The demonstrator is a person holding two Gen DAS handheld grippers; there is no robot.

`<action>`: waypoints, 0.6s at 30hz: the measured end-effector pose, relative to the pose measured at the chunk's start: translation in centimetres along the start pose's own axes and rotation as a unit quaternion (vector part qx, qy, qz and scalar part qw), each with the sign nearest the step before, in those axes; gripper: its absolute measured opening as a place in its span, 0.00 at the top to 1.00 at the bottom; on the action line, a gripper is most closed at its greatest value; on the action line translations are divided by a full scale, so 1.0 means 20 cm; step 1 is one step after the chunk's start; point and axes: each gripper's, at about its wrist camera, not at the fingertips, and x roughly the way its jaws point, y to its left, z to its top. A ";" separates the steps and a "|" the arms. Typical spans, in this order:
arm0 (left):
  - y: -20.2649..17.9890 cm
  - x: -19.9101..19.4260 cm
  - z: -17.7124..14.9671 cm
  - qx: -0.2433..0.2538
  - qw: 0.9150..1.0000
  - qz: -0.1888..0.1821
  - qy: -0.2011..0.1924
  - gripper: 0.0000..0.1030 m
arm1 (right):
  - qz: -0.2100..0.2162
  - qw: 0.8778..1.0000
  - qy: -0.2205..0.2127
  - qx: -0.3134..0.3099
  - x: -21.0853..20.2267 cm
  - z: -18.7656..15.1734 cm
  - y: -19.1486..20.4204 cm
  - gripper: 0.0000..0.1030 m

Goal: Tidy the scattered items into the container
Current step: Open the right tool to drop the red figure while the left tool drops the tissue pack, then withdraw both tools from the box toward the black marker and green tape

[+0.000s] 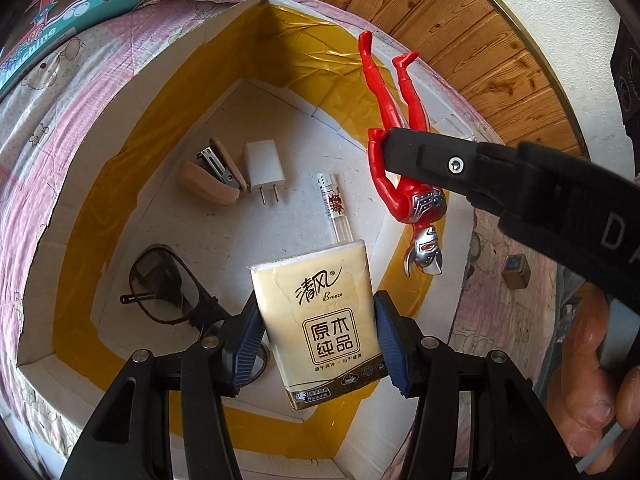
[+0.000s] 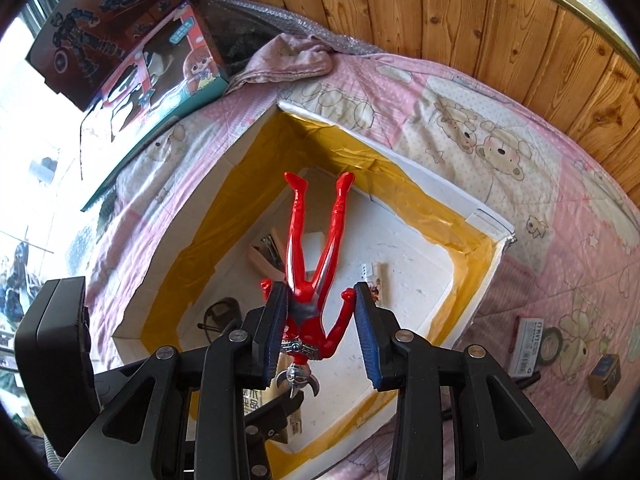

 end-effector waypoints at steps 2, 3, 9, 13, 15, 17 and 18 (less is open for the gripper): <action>0.02 0.01 0.00 -0.005 1.000 0.002 0.002 0.46 | 0.001 1.000 0.002 0.015 0.02 -0.01 -0.04 0.63; 0.02 0.01 0.00 -0.006 1.000 0.001 0.004 0.46 | 0.005 1.000 0.004 0.023 0.02 -0.02 -0.06 0.63; 0.07 0.00 -0.02 -0.017 1.000 0.002 0.011 0.46 | 0.018 0.999 -0.002 0.049 -0.03 -0.11 -0.14 0.63; 0.06 -0.03 -0.05 -0.015 1.000 0.002 0.012 0.46 | 0.029 0.998 -0.006 0.062 -0.08 -0.19 -0.17 0.63; 0.05 -0.04 -0.05 -0.011 1.000 0.003 0.010 0.46 | 0.036 0.997 -0.010 0.067 -0.11 -0.24 -0.17 0.63; 0.04 -0.06 -0.05 -0.006 1.000 0.004 0.008 0.46 | 0.044 0.996 -0.012 0.072 -0.13 -0.28 -0.17 0.64; 0.03 -0.07 -0.05 -0.004 1.000 0.004 0.007 0.46 | 0.047 0.996 -0.013 0.075 -0.14 -0.30 -0.17 0.65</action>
